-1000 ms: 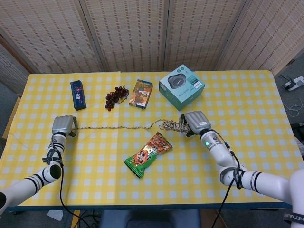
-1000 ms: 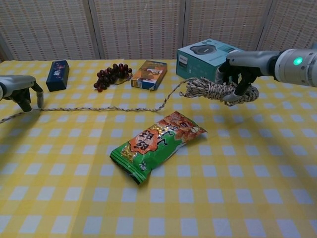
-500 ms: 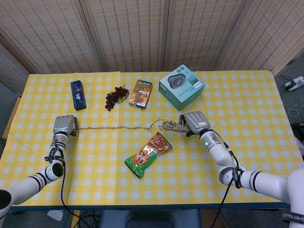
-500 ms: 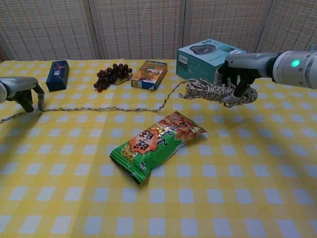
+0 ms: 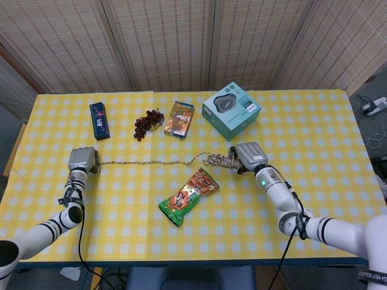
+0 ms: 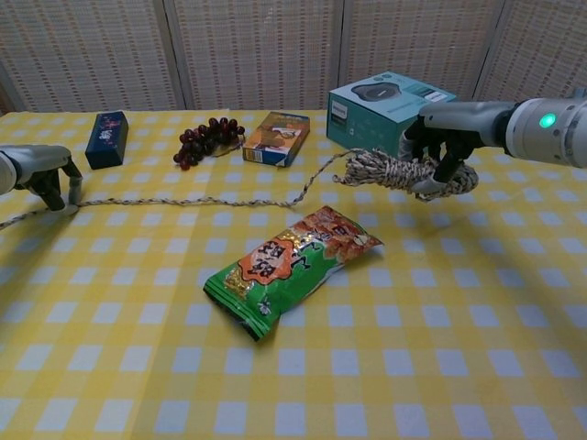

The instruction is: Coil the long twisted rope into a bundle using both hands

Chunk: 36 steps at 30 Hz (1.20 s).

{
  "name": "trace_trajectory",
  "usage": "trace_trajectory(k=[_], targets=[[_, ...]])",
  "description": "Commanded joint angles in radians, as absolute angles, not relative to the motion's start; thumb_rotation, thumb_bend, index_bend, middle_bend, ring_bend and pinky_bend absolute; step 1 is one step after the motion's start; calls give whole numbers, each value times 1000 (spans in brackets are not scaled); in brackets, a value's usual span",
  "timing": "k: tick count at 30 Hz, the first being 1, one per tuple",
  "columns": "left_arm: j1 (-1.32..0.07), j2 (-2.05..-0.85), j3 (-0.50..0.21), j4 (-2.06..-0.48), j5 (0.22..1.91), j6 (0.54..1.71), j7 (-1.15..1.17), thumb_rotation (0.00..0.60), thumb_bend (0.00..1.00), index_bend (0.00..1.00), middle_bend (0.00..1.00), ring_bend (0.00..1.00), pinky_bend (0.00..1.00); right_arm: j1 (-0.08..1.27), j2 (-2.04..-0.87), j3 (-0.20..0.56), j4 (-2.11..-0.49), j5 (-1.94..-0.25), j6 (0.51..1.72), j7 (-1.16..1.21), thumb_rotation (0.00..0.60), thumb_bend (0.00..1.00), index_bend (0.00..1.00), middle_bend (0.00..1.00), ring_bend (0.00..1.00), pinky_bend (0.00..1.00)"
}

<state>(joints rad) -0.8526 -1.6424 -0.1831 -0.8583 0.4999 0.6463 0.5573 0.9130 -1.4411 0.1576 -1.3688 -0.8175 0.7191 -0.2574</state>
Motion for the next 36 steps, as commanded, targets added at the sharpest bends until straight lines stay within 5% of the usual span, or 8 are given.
trace_trajectory(k=[1, 12, 36], targets=[[-854, -1635, -182, -867, 489, 646, 566, 600, 363, 720, 1000, 1000, 1000, 911, -1440, 161, -1371, -821, 722, -251, 600, 621, 747, 603, 508, 613], [-815, -1512, -198, -1030, 572, 706, 488, 600, 363, 734, 1000, 1000, 1000, 891, -1415, 190, -1410, -853, 752, -202, 600, 620, 752, 603, 511, 613], [-605, -1074, -233, -1608, 1346, 1182, 4, 600, 363, 736, 1000, 1000, 1000, 936, -1414, 291, -1603, -857, 886, -271, 600, 625, 766, 608, 519, 613]])
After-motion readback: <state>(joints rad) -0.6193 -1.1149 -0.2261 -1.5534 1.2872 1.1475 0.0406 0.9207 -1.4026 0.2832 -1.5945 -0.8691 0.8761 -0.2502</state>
